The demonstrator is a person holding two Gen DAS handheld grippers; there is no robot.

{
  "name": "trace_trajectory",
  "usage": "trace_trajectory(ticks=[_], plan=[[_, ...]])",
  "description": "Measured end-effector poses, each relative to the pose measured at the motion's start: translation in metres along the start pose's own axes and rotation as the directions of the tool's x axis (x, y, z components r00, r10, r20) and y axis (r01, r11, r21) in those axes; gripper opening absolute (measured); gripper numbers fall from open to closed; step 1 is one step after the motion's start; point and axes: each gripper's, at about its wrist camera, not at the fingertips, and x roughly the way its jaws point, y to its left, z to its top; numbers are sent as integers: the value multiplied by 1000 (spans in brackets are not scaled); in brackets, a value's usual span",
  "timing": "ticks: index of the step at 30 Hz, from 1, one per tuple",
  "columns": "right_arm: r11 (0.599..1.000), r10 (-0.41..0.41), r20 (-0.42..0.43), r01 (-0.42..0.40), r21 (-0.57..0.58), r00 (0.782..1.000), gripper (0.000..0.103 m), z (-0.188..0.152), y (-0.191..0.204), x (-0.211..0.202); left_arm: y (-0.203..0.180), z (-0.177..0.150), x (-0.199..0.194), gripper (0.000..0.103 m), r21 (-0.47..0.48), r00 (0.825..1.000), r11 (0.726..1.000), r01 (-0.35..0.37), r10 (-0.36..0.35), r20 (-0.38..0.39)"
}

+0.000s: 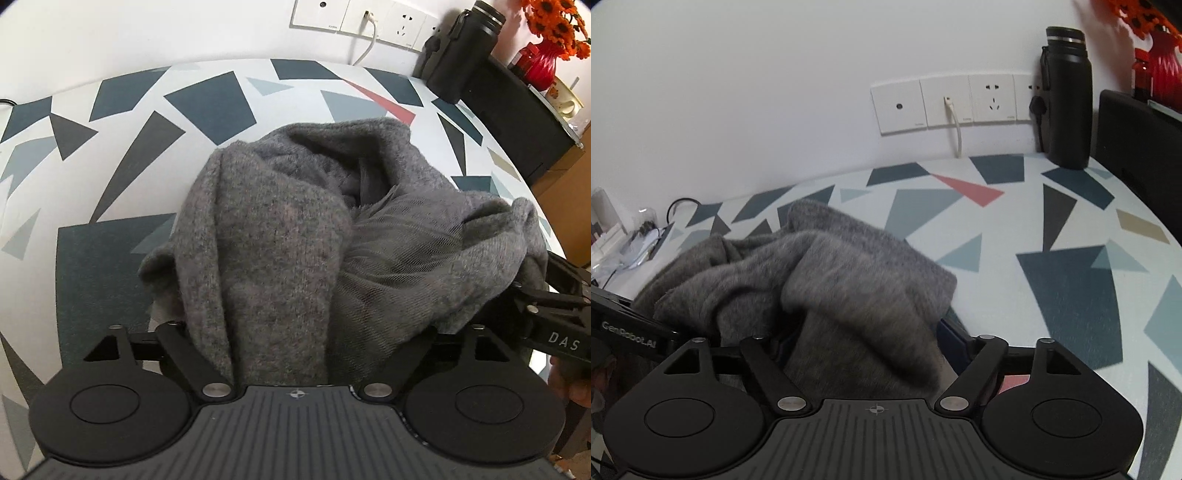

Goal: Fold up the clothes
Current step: 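Open both grippers to release the grey sweater on the board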

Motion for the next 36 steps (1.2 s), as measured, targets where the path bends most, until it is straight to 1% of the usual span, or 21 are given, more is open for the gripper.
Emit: trace_trajectory(ticks=[2, 4, 6, 8, 10, 14, 16, 19, 21, 24, 28, 31, 36], plan=[[1000, -23, -5, 23, 14, 1000, 85, -4, 10, 0, 7, -5, -3, 92, 9, 1000, 1000, 16, -16, -8], [998, -48, -9, 48, 28, 999, 88, -7, 21, -1, 16, -10, -7, 94, 19, 999, 999, 34, -33, -14], [996, -79, -13, 79, 41, 997, 98, -11, 33, -1, 27, -17, -14, 97, 32, 998, 998, 55, -55, -18], [992, -119, -12, 120, 51, 993, 101, -17, 48, -3, 39, -23, -20, 99, 43, 998, 997, 69, -68, -18], [985, -160, -12, 161, 62, 987, 102, -24, 63, -4, 51, -31, -27, 102, 55, 997, 996, 73, -73, -15], [968, -234, -16, 234, 95, 972, 102, -37, 90, -4, 80, -45, -38, 102, 48, 995, 994, 94, -92, -41], [963, -250, -8, 250, 105, 968, 102, -43, 103, -3, 94, -49, -43, 102, 39, 994, 994, 100, -99, -47], [962, -257, 4, 255, 98, 966, 102, -49, 116, -1, 110, -53, -47, 102, 34, 993, 994, 103, -101, -54], [962, -259, -5, 259, 89, 966, 102, -52, 120, 2, 117, -54, -45, 102, 31, 993, 994, 103, -100, -69], [962, -263, -25, 264, 69, 964, 102, -55, 121, 6, 120, -58, -39, 103, 32, 991, 995, 98, -95, -91], [967, -243, -59, 247, 69, 968, 102, -55, 112, 12, 116, -58, -36, 103, 43, 992, 995, 95, -91, -87], [974, -207, -104, 215, 76, 973, 102, -53, 101, 18, 112, -57, -33, 103, 46, 995, 996, 71, -68, -67], [989, -150, -149, 146, -36, 977, 102, -50, 90, 24, 97, -61, -29, 103, 59, 1000, 998, -14, 15, -19]])
